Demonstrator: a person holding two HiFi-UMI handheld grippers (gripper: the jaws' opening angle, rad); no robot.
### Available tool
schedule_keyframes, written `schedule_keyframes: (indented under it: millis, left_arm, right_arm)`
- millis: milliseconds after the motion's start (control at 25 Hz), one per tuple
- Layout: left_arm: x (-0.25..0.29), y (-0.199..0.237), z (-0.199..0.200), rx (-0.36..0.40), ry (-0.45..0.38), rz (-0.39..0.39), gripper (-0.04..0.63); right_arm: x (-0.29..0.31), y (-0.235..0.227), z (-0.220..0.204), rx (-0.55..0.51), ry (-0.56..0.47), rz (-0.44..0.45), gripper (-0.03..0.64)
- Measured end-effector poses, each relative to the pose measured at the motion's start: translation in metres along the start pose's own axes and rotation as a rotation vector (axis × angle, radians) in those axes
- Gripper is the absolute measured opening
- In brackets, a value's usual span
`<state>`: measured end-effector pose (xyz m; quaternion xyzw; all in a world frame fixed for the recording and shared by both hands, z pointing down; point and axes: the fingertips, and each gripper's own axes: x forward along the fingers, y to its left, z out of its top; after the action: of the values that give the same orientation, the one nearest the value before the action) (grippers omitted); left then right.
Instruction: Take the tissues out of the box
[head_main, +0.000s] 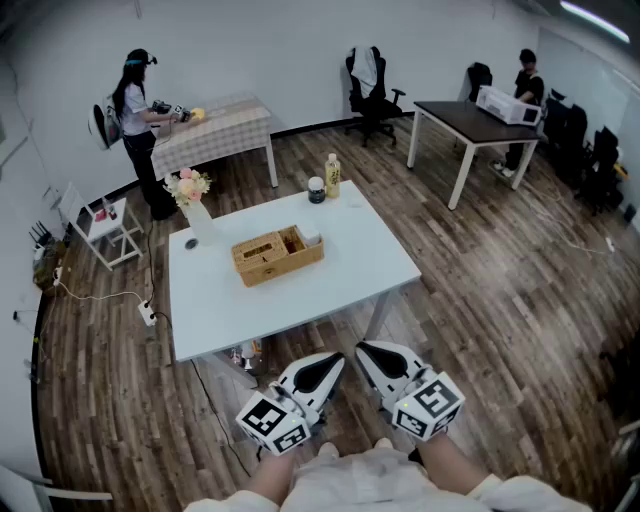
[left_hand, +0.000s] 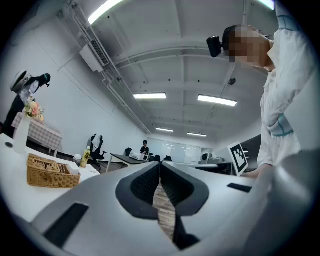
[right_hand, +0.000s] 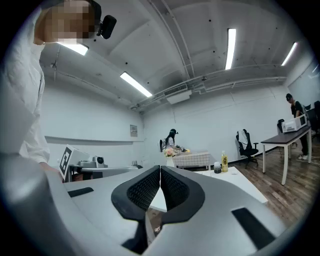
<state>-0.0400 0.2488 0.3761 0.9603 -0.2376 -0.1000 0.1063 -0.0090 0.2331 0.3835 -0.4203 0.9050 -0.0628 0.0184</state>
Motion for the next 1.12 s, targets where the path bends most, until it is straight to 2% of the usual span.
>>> schedule_keyframes:
  millis: [480, 720, 1120]
  left_arm:
    - [-0.001, 0.006, -0.002, -0.009, 0.008, -0.003, 0.009]
    - [-0.004, 0.014, -0.001, -0.015, 0.003, 0.006, 0.009]
    - [-0.011, 0.031, 0.001, -0.025, -0.008, 0.023, 0.009]
  right_arm:
    - [0.006, 0.001, -0.003, -0.001, 0.005, 0.005, 0.035]
    - [0.013, 0.001, 0.0, 0.048, -0.026, 0.012, 0.037]
    - [0.028, -0.002, -0.01, 0.075, 0.001, 0.011, 0.038]
